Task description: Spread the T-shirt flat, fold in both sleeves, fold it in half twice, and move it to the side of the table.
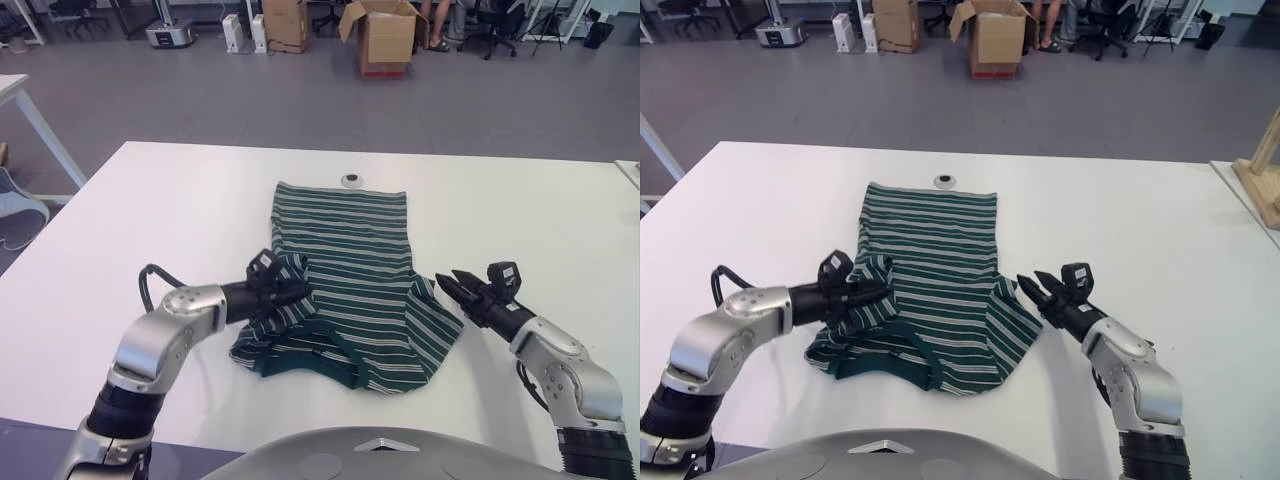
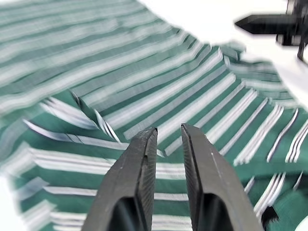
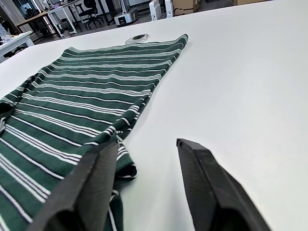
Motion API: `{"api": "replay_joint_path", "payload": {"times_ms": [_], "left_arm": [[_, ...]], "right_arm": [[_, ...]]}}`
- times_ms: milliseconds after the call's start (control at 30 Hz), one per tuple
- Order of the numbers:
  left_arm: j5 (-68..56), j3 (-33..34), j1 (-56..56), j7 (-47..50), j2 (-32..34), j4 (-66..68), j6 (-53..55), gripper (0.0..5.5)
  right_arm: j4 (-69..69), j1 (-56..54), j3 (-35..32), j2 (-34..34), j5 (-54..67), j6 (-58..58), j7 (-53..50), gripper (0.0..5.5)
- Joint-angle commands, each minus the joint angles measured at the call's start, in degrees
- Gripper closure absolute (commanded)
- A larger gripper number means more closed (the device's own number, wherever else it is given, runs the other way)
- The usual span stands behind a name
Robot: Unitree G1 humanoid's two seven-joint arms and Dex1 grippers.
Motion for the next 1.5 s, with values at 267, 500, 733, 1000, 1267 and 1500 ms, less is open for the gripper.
{"api": "replay_joint_path", "payload": {"times_ms": [267,500,733,1000,1267,1500], "left_arm": [[28.9,-14.1,4.5,-2.7,11.6,26.3,-42.3,4.6],[25.3,-11.5,12.7,-4.4,10.5,23.8,-45.3,4.57],[25.8,-11.9,12.1,-5.1,8.8,32.5,-51.4,4.57],[25.5,-11.0,12.5,-5.4,8.7,35.8,-54.6,4.57],[24.4,-9.8,12.6,-5.1,8.2,33.3,-52.4,4.57],[25.0,-9.3,15.2,-4.8,9.7,26.3,-48.2,4.57]], "right_arm": [[-2.2,9.3,-1.1,-7.2,1.4,4.4,6.6,3.2],[-2.2,14.2,-0.4,-9.4,0.8,4.7,9.3,3.6],[-0.3,15.0,1.2,-10.1,-0.3,2.8,10.6,4.84],[2.3,13.8,1.9,-11.8,-2.4,0.3,9.3,5.47],[10.7,5.3,-3.8,-11.0,-2.9,-3.9,4.6,5.47],[4.6,2.7,-7.7,-11.5,3.9,-1.4,7.6,5.47]]}}
